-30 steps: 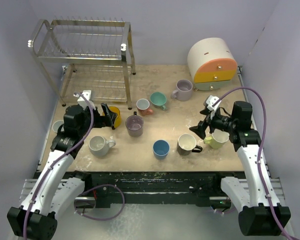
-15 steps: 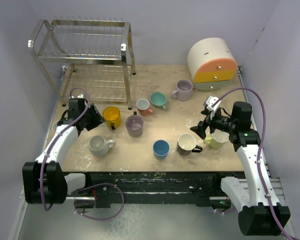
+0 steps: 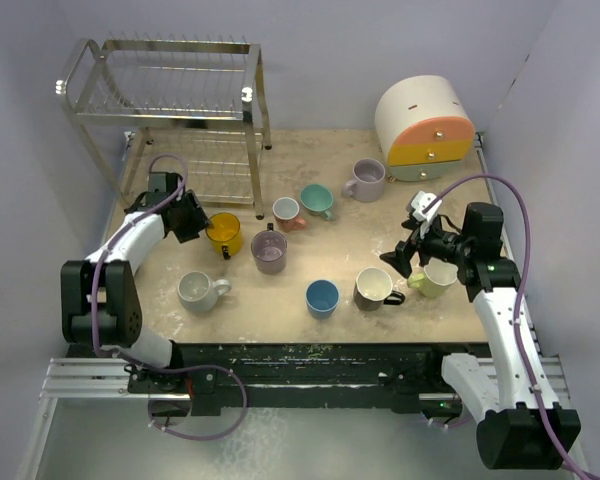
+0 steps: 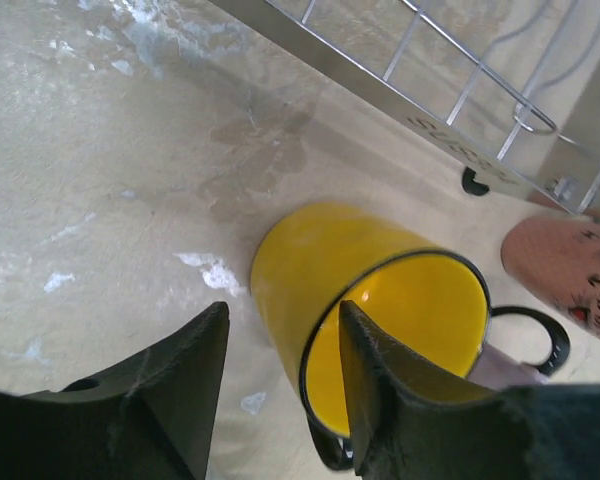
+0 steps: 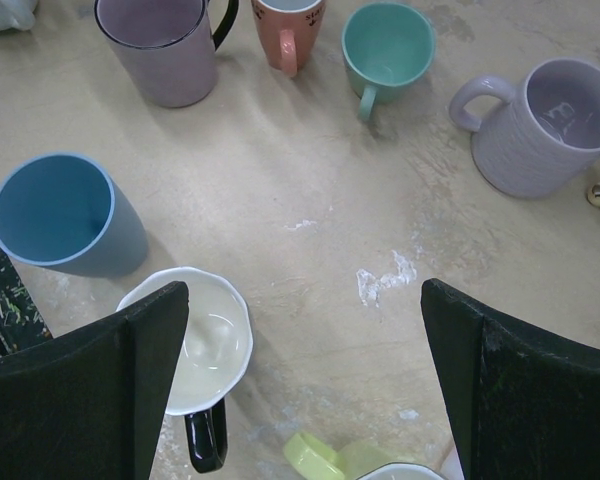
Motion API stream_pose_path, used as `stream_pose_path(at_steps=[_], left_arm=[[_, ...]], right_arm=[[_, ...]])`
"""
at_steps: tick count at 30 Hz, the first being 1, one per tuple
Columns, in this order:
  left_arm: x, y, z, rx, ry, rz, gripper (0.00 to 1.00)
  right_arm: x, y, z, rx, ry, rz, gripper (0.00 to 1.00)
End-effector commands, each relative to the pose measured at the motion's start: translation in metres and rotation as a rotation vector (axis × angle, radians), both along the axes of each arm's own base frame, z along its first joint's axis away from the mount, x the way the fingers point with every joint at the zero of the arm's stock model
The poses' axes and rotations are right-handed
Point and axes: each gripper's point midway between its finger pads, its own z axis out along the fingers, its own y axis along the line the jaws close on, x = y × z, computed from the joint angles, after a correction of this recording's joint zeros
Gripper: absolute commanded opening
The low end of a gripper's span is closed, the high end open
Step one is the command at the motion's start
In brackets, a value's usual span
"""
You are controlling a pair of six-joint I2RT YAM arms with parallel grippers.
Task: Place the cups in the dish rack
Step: Pick up the cup at the center of the board.
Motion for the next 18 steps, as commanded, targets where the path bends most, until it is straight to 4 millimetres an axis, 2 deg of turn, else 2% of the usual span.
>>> stream_pose_path(at_steps=[1, 4, 6, 10, 14, 18], left_arm=[[0.023, 0.004, -0.005, 0.01, 0.0, 0.015, 0.48], [0.026, 0.001, -0.014, -0.005, 0.02, 0.005, 0.37], [0.027, 0.001, -0.018, -0.006, 0.027, 0.003, 0.25], [0.025, 0.004, -0.012, 0.018, 0.017, -0.001, 0.04], [0.024, 0.011, 0.014, 0.062, -0.053, -0.005, 0.0], [0.019, 0.012, 0.055, 0.1, -0.176, -0.049, 0.0]], right_arm=[[0.006, -0.002, 0.004, -0.01, -0.037, -0.001, 1.0], [0.006, -0.002, 0.004, -0.013, -0.042, -0.002, 1.0], [0.006, -0.002, 0.004, -0.013, -0.041, -0.003, 1.0], [0.006, -0.002, 0.003, -0.013, -0.038, -0.002, 1.0], [0.006, -0.002, 0.003, -0.011, -0.036, 0.0, 1.0], [0.005, -0.002, 0.003, -0.01, -0.038, 0.001, 1.0]])
